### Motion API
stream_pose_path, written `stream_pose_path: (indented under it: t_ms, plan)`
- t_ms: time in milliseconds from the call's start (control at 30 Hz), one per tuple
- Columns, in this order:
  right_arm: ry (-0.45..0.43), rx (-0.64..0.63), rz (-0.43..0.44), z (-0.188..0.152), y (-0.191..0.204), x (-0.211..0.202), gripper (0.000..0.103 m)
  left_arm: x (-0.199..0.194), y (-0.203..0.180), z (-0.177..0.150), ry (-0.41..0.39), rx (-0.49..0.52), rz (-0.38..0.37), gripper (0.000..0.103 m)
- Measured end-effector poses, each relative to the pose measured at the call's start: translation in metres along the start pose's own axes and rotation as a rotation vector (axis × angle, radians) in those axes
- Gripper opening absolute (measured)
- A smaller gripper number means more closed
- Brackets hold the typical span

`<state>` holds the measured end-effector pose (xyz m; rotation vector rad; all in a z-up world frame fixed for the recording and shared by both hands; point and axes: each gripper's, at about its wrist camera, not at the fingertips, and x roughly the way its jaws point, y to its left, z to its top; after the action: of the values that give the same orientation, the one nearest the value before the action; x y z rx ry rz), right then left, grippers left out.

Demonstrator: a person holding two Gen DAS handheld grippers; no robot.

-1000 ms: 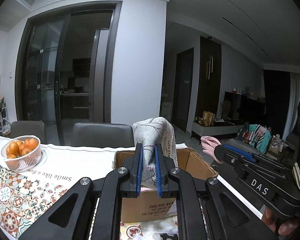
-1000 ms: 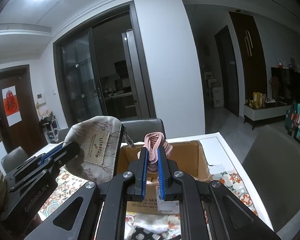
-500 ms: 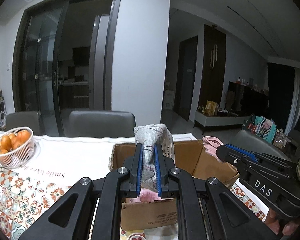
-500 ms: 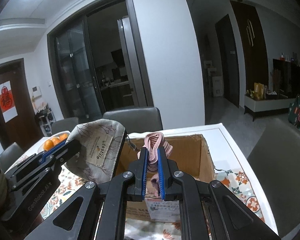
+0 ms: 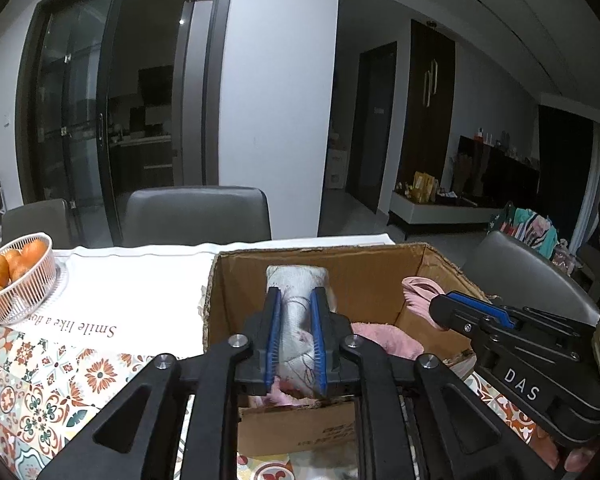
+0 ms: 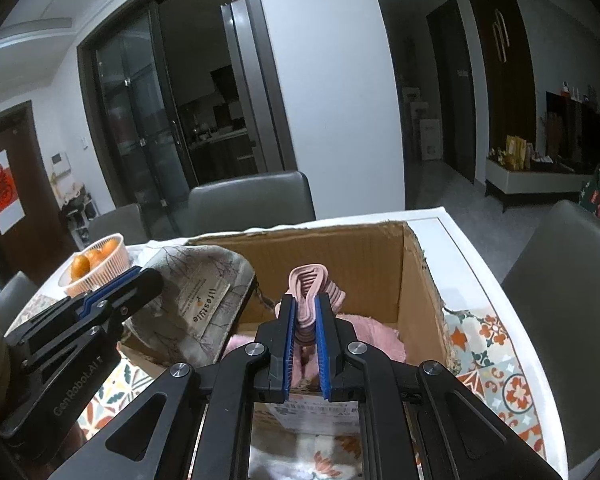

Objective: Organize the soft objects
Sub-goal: 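Lower both tools into the box and open them to release the items, then withdraw both tools from the box toward the white cloth and polka-dot item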

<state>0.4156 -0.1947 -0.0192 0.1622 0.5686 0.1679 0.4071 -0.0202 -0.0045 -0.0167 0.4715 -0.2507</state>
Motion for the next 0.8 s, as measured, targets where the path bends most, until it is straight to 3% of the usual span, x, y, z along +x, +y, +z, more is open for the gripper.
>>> stream_pose_path:
  t_ms: [33,67,100,133,167,267,400,800]
  plan:
    - [0.007,0.004,-0.001,0.0,-0.001,0.001,0.013,0.001,-0.001,0.0,0.004,0.001,-0.005,0.02]
    - [0.016,0.011,-0.001,0.0,-0.002,0.003,0.015,0.002,-0.001,0.001,0.008,0.004,-0.01,0.031]
    - [0.026,0.023,0.001,0.0,-0.005,0.004,0.025,0.001,-0.002,0.001,0.006,0.008,-0.012,0.037]
    - [0.027,0.035,0.004,0.001,-0.007,0.004,0.041,-0.001,-0.003,0.002,-0.001,0.013,-0.011,0.038]
    - [0.02,0.048,0.007,0.0,-0.009,0.003,0.044,-0.003,-0.004,0.002,-0.009,0.02,-0.004,0.038]
    - [-0.007,0.037,-0.026,0.0,-0.01,-0.005,0.045,-0.01,-0.005,0.001,-0.023,0.032,0.005,0.045]
    - [-0.029,0.034,-0.034,0.0,-0.01,-0.019,0.045,-0.025,-0.008,0.001,-0.04,0.045,0.011,0.047]
    - [-0.083,0.019,-0.046,-0.005,0.002,-0.063,0.045,-0.069,-0.011,-0.006,-0.067,0.061,0.038,0.048]
